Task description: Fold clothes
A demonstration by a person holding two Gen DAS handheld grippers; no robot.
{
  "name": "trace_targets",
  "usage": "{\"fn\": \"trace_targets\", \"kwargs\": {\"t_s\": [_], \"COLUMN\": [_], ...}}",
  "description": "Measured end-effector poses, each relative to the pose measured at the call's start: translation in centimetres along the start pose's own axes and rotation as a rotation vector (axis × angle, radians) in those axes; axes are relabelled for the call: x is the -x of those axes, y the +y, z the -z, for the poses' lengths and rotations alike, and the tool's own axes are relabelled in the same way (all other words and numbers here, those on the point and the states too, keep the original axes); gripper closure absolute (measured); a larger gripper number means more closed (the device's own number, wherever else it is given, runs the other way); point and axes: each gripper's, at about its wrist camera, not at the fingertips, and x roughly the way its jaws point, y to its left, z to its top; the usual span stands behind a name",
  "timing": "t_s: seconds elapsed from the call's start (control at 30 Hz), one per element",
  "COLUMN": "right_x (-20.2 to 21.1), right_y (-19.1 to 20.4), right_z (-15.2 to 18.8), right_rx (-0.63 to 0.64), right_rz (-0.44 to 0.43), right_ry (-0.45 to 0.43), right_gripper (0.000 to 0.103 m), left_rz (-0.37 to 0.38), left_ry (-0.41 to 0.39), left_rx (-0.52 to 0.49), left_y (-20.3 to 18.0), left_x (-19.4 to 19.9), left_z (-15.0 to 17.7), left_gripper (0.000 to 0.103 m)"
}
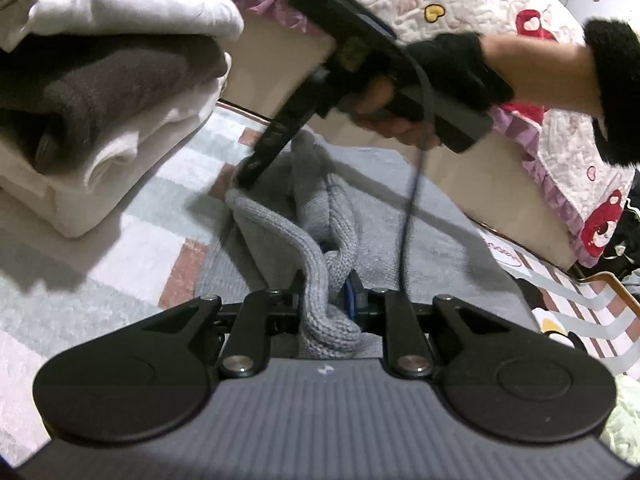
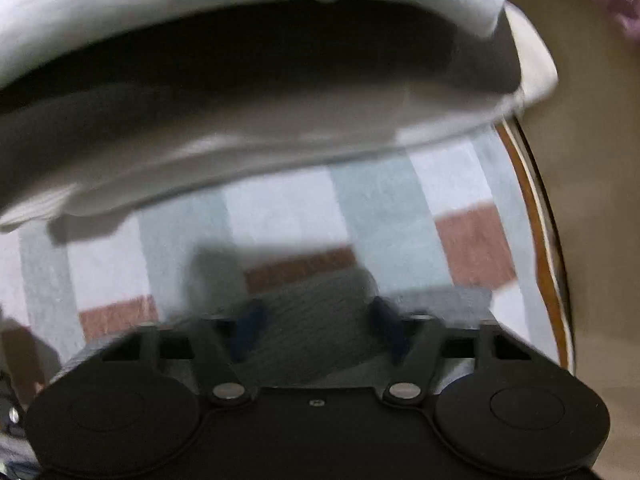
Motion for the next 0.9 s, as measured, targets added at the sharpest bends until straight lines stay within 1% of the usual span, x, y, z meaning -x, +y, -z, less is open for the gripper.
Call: {"fn": "trace_targets", "kwargs": {"t_s": [0.03,0.13,0.17,0.2,0.23,0.3,0.33,0.37,0.4,0.43,0.47,0.5,0.53,0.57,0.6,0.63,0.7,0.73,0.8,0.9], "right_x": [0.3,2.9,4.1,5.2,6.0,7.4,7.3,6.7,6.2,5.9,5.7,6.3,7.2,8.1,8.9,9.4,10.3,10.4,10.6,10.7], "right_y": [0.3,0.7,0.4,0.1,-0.6,-1.9,-2.6,-3.1,-3.7,-4.2,-4.8,-5.4,-5.9,-6.1,-6.2,-5.9,-5.2,-4.8,-4.0,-2.4], "right_z": [0.4,2.3,2.8,3.4,3.7,4.4,4.6,4.7,4.8,5.1,5.3,5.8,6.8,8.0,9.3,10.6,13.2,14.4,17.5,22.4], "right_rx": [0.008,-0.032,-0.061,-0.090,-0.120,-0.180,-0.216,-0.239,-0.265,-0.312,-0.363,-0.440,-0.521,-0.590,-0.653,-0.679,-0.725,-0.719,-0.698,-0.670], "right_rz": [-0.001,0.050,0.087,0.124,0.163,0.237,0.250,0.264,0.275,0.260,0.243,0.213,0.163,0.107,0.054,0.031,-0.010,0.004,0.016,-0.038], "right_ry": [-0.025,-0.178,-0.231,-0.281,-0.305,-0.348,-0.337,-0.316,-0.299,-0.300,-0.306,-0.350,-0.406,-0.454,-0.498,-0.513,-0.539,-0.530,-0.512,-0.500], "right_gripper": [0.099,0.100,0.100,0.101,0.101,0.101,0.101,0.100,0.100,0.099,0.096,0.091,0.080,0.060,0.051,0.047,0.047,0.047,0.047,0.047], "left_rz": [0.004,0.018,0.010,0.002,-0.008,-0.054,-0.095,-0.114,-0.106,-0.103,-0.101,-0.099,-0.105,-0.111,-0.109,-0.108,-0.105,-0.104,-0.104,-0.102], "left_ry": [-0.004,-0.039,-0.051,-0.063,-0.072,0.002,0.052,0.079,0.077,0.081,0.086,0.090,0.094,0.096,0.077,0.058,0.018,-0.019,-0.093,-0.179], "left_rx": [0.003,0.010,0.026,0.042,0.058,0.100,0.107,0.111,0.122,0.135,0.148,0.160,0.147,0.136,0.138,0.140,0.145,0.145,0.145,0.107], "left_y": [0.3,0.6,0.8,1.1,1.4,2.5,3.1,3.4,3.7,3.8,3.9,3.9,3.8,3.8,3.8,3.9,4.0,4.0,4.1,3.5], "left_x": [0.3,0.8,0.8,0.7,0.7,-0.6,-1.3,-1.9,-2.1,-1.9,-1.8,-1.7,-1.5,-1.3,-0.8,-0.3,0.6,1.2,2.2,3.0], "left_z": [0.3,0.1,-0.1,-0.2,-0.4,-0.6,-0.4,-0.1,0.3,0.1,0.0,-0.2,-0.4,-0.7,-1.0,-1.3,-1.9,-2.3,-3.0,-4.1], "left_gripper": [0.085,0.084,0.081,0.081,0.081,0.081,0.079,0.079,0.079,0.079,0.079,0.079,0.079,0.079,0.078,0.076,0.072,0.070,0.069,0.068]}}
